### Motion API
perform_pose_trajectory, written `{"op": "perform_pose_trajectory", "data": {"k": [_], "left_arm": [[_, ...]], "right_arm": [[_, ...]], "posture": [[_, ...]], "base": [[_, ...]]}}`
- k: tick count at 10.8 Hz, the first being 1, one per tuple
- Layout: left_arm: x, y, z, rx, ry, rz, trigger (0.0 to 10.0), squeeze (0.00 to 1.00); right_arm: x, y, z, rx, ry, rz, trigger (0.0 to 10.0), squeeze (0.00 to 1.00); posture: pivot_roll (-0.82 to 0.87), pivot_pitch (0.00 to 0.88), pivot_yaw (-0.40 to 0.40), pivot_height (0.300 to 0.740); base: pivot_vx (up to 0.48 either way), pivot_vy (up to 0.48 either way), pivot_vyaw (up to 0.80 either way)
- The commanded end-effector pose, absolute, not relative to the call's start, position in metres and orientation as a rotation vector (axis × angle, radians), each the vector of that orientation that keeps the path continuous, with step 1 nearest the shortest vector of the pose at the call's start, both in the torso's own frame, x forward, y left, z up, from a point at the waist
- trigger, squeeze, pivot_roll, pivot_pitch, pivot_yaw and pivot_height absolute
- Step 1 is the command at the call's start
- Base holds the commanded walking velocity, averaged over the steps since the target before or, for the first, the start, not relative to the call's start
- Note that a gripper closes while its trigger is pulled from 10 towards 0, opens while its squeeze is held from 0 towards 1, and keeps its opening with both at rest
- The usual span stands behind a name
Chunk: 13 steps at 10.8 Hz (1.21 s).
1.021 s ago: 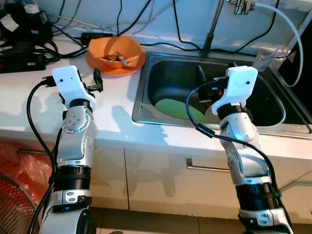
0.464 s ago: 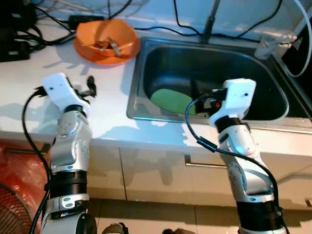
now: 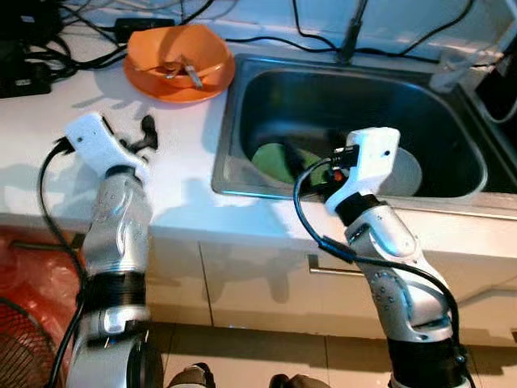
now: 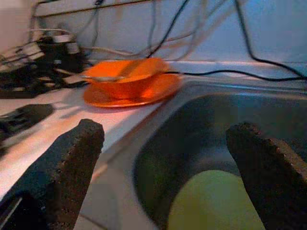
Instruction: Kitchen organization
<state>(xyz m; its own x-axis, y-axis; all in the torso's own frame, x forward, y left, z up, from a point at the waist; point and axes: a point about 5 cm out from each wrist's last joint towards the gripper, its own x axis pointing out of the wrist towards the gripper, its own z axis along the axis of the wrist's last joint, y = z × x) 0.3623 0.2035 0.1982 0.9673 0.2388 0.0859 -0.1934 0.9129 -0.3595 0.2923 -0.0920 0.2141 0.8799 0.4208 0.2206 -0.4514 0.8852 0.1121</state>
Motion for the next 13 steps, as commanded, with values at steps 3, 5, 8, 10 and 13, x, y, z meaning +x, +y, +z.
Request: {"op": "perform_pose_trajectory", "data": {"k": [3,5,8,10,13], "left_arm": [[0.362,0.191,0.178,-0.341,-0.052,0.166,10.0,0.00],[0.359,0.188,0.179,-0.314,-0.100,0.139,10.0,0.00],[0.356,0.186,0.173,-0.338,-0.087,0.145,10.0,0.00],[0.362,0.181,0.170,-0.428,-0.059,0.123,10.0,0.00],[0.374,0.171,0.159,-0.580,0.001,0.105,10.0,0.00]], "right_arm": [[0.289,-0.094,0.226,0.108,-0.241,0.477,10.0,0.00],[0.294,-0.107,0.232,-0.038,-0.330,0.341,10.0,0.00],[0.300,-0.116,0.244,-0.018,-0.382,0.289,10.0,0.00],[0.303,-0.113,0.254,0.153,-0.339,0.381,10.0,0.00],[0.284,-0.094,0.246,0.266,-0.192,0.638,10.0,0.00]], "posture": [[-0.09,0.149,-0.062,0.740],[-0.07,0.135,-0.062,0.740],[-0.07,0.119,-0.059,0.740],[-0.08,0.111,-0.065,0.740],[-0.14,0.112,-0.067,0.740]], "base": [[0.000,0.000,0.00],[0.000,0.000,0.00],[0.000,0.000,0.00],[0.000,0.000,0.00],[0.000,0.000,0.00]]}}
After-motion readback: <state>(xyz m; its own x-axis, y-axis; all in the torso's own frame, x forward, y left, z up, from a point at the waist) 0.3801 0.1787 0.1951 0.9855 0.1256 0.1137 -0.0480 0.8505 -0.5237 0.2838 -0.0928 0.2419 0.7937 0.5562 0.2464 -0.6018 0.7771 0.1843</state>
